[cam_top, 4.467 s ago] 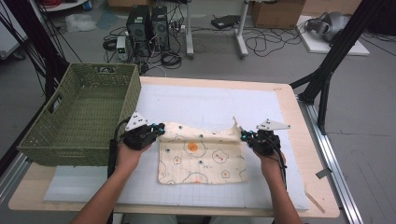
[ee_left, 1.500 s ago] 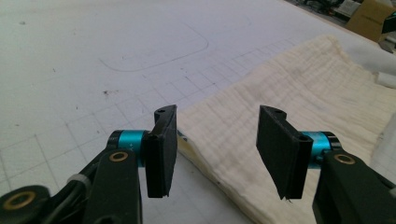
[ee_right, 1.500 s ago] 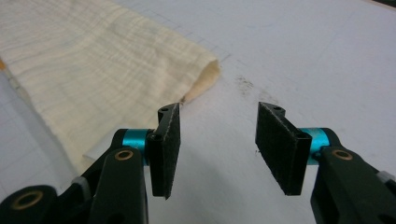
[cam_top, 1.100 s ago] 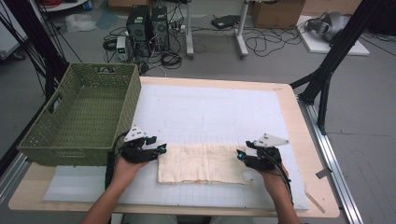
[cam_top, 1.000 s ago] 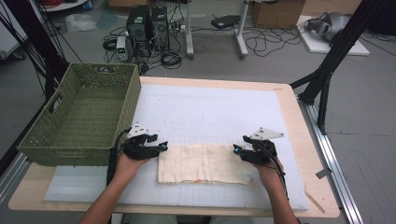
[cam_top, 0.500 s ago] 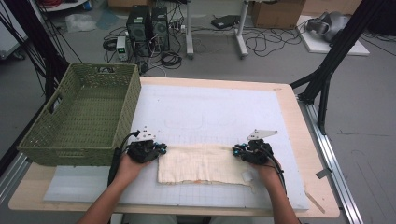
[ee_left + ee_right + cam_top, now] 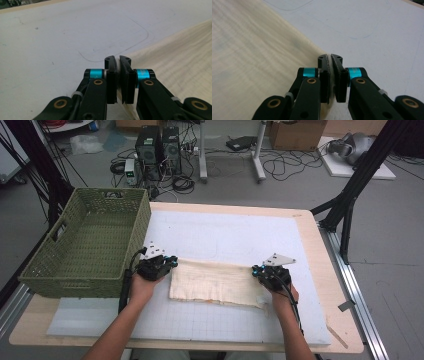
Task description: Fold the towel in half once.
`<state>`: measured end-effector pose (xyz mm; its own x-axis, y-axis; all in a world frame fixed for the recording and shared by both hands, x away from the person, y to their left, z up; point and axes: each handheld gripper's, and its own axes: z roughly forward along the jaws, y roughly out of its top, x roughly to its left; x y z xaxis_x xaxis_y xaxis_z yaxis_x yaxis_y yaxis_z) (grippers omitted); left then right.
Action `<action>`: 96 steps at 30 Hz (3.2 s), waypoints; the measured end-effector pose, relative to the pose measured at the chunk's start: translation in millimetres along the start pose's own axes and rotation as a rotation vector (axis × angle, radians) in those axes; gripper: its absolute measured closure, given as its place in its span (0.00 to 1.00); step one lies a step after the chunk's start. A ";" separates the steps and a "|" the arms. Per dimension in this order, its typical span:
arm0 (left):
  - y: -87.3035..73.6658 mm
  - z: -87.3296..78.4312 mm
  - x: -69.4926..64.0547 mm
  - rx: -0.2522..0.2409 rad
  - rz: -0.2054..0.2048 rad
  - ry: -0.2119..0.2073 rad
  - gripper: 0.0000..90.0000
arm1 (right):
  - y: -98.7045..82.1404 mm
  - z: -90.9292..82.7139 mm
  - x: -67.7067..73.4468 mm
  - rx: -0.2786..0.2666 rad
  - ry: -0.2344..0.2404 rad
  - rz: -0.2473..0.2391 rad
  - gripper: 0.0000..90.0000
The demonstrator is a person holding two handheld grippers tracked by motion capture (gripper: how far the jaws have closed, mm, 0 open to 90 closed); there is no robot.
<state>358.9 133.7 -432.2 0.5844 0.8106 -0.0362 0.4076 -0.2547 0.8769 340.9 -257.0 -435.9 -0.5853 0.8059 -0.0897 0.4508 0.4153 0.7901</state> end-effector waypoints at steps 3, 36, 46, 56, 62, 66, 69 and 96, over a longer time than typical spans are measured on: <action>-1.0 5.4 0.2 -0.017 -0.004 0.026 0.94 | 1.8 8.5 -0.1 0.012 -0.036 0.000 0.95; -37.7 -30.1 -32.9 0.137 0.090 -0.176 0.72 | -35.2 -28.2 37.2 0.023 0.195 -0.029 0.69; -44.1 -41.9 -29.2 0.129 0.086 -0.173 0.73 | -44.2 -44.9 32.1 0.048 0.200 -0.060 0.72; -44.9 -50.1 -16.7 0.036 -0.003 -0.171 0.58 | -45.2 -63.3 22.4 -0.044 0.168 -0.011 0.65; -41.6 -54.5 -16.1 -0.051 -0.015 -0.171 0.49 | -45.3 -71.2 18.9 -0.090 0.128 0.023 0.51; -40.1 -56.1 -17.2 -0.083 -0.017 -0.171 0.47 | -44.0 -77.0 18.5 -0.132 0.075 0.062 0.38; -38.4 -57.4 -16.8 -0.105 -0.031 -0.169 0.39 | -45.0 -79.4 17.0 -0.136 0.046 0.073 0.32; -36.7 -61.1 -10.7 -0.144 -0.060 -0.158 0.23 | -49.9 -83.7 1.0 -0.135 -0.065 0.098 0.13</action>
<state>294.8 166.6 -434.7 0.6696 0.7263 -0.1552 0.3473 -0.1214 0.9299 261.4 -312.2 -424.6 -0.4961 0.8671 -0.0435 0.4068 0.2764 0.8707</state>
